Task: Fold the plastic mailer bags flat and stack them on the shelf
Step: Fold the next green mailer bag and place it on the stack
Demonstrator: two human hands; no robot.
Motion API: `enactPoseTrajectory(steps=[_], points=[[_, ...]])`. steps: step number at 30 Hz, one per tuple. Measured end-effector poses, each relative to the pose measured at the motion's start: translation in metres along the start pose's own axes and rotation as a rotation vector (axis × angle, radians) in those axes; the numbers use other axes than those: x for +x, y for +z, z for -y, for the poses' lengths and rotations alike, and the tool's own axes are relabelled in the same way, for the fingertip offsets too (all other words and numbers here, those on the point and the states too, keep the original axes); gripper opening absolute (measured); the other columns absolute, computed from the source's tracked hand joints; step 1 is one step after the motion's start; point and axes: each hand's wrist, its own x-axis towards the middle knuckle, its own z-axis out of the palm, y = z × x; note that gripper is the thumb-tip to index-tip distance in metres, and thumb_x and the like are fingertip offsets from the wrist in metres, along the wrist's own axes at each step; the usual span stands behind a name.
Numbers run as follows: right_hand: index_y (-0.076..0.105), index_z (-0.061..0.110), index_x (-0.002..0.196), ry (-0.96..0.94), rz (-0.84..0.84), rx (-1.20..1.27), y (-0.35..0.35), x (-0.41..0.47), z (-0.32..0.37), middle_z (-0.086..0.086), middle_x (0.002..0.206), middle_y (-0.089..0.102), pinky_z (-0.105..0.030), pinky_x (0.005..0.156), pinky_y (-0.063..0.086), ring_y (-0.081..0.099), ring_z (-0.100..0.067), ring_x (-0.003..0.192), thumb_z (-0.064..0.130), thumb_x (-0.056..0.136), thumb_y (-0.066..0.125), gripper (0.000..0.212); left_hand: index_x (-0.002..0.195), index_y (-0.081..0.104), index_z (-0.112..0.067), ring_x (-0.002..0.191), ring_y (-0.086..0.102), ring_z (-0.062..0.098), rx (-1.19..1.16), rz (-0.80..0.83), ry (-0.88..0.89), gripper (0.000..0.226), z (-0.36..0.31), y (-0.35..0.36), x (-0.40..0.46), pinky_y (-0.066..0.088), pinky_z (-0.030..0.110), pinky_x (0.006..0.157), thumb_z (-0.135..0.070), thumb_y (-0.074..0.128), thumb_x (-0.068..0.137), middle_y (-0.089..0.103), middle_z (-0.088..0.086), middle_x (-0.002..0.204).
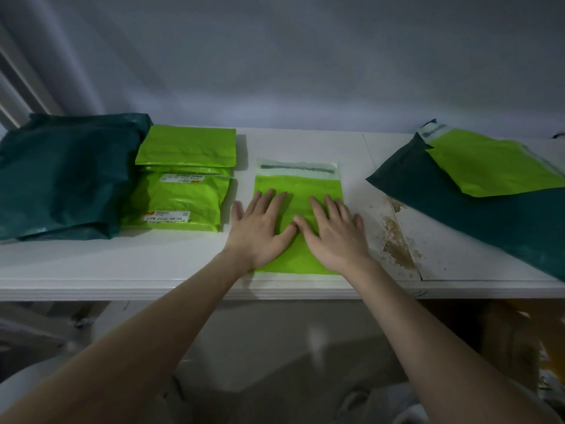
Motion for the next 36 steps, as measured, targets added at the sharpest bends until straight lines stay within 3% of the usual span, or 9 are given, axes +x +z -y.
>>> enactPoseTrajectory(steps=[4, 10, 16, 22, 25, 28, 32, 34, 36], points=[[0.026, 0.022, 0.145, 0.022, -0.092, 0.011, -0.011, 0.012, -0.004, -0.004, 0.152, 0.025, -0.050, 0.107, 0.024, 0.020, -0.024, 0.139, 0.059, 0.093, 0.027, 0.064, 0.142, 0.033, -0.023, 0.139, 0.026, 0.018, -0.039, -0.140, -0.026, 0.075, -0.008, -0.008, 0.016, 0.017, 0.036, 0.112, -0.052, 0.020, 0.074, 0.030, 0.000, 0.150], [0.021, 0.016, 0.148, -0.096, -0.137, 0.047, -0.017, 0.042, -0.005, -0.004, 0.158, 0.010, -0.047, 0.117, 0.011, 0.008, -0.021, 0.146, 0.044, 0.099, 0.028, 0.057, 0.150, 0.013, -0.015, 0.146, -0.001, 0.015, -0.019, -0.029, 0.027, 0.053, -0.002, -0.014, 0.052, 0.000, 0.037, 0.118, -0.029, 0.026, 0.100, 0.002, -0.001, 0.159], [0.013, 0.017, 0.150, -0.151, -0.008, 0.055, -0.010, 0.072, 0.003, 0.001, 0.159, 0.005, -0.048, 0.116, 0.004, 0.002, -0.014, 0.146, 0.035, 0.101, 0.025, 0.054, 0.150, 0.011, -0.020, 0.146, 0.001, 0.012, -0.025, 0.121, 0.118, 0.051, 0.001, -0.006, 0.076, 0.001, 0.034, 0.118, -0.027, 0.023, 0.101, 0.003, -0.004, 0.159], [0.015, 0.020, 0.150, -0.141, 0.016, 0.036, 0.000, 0.077, 0.001, 0.006, 0.158, 0.009, -0.050, 0.117, 0.005, 0.005, -0.012, 0.145, 0.034, 0.100, 0.027, 0.053, 0.150, 0.013, -0.027, 0.146, 0.001, 0.012, 0.036, 0.108, 0.098, 0.052, 0.006, 0.003, 0.077, 0.001, 0.034, 0.117, -0.030, 0.025, 0.099, 0.006, -0.008, 0.158], [0.016, 0.021, 0.149, -0.086, -0.011, 0.050, 0.001, 0.077, 0.000, 0.000, 0.159, 0.008, -0.050, 0.116, 0.004, 0.004, -0.019, 0.146, 0.038, 0.099, 0.027, 0.054, 0.149, 0.013, -0.033, 0.146, -0.007, 0.018, 0.030, 0.128, 0.029, 0.053, 0.005, 0.003, 0.077, -0.004, 0.039, 0.117, -0.037, 0.026, 0.098, 0.000, -0.005, 0.159], [0.013, 0.019, 0.150, 0.055, -0.056, 0.101, 0.001, 0.075, -0.002, -0.010, 0.158, 0.007, -0.049, 0.116, 0.005, 0.004, -0.027, 0.145, 0.042, 0.099, 0.025, 0.057, 0.149, 0.012, -0.028, 0.145, -0.009, 0.026, -0.012, 0.087, -0.041, 0.060, 0.005, 0.002, 0.075, -0.005, 0.041, 0.117, -0.043, 0.032, 0.095, -0.003, 0.008, 0.159], [0.022, 0.014, 0.147, 0.113, -0.140, 0.152, -0.008, 0.067, -0.007, -0.016, 0.153, 0.018, -0.047, 0.111, 0.020, 0.018, -0.033, 0.140, 0.039, 0.099, 0.031, 0.054, 0.148, 0.018, -0.018, 0.145, 0.003, 0.032, -0.227, -0.039, -0.087, 0.062, 0.003, -0.005, 0.067, 0.004, 0.041, 0.118, -0.036, 0.043, 0.094, 0.001, 0.015, 0.157], [0.033, 0.010, 0.138, 0.141, -0.199, 0.140, -0.016, 0.062, -0.013, -0.017, 0.140, 0.034, -0.045, 0.099, 0.034, 0.031, -0.034, 0.129, 0.032, 0.094, 0.043, 0.050, 0.145, 0.024, -0.011, 0.142, 0.017, 0.033, -0.300, -0.077, -0.103, 0.060, 0.004, -0.013, 0.065, 0.017, 0.038, 0.115, -0.026, 0.049, 0.093, 0.009, 0.017, 0.155], [0.037, 0.009, 0.132, 0.205, -0.184, 0.159, -0.023, 0.058, -0.021, -0.017, 0.130, 0.040, -0.043, 0.092, 0.039, 0.036, -0.034, 0.123, 0.029, 0.088, 0.052, 0.050, 0.142, 0.027, -0.008, 0.136, 0.029, 0.036, -0.286, -0.084, -0.127, 0.061, 0.005, -0.021, 0.063, 0.025, 0.037, 0.111, -0.017, 0.055, 0.088, 0.019, 0.019, 0.150]])
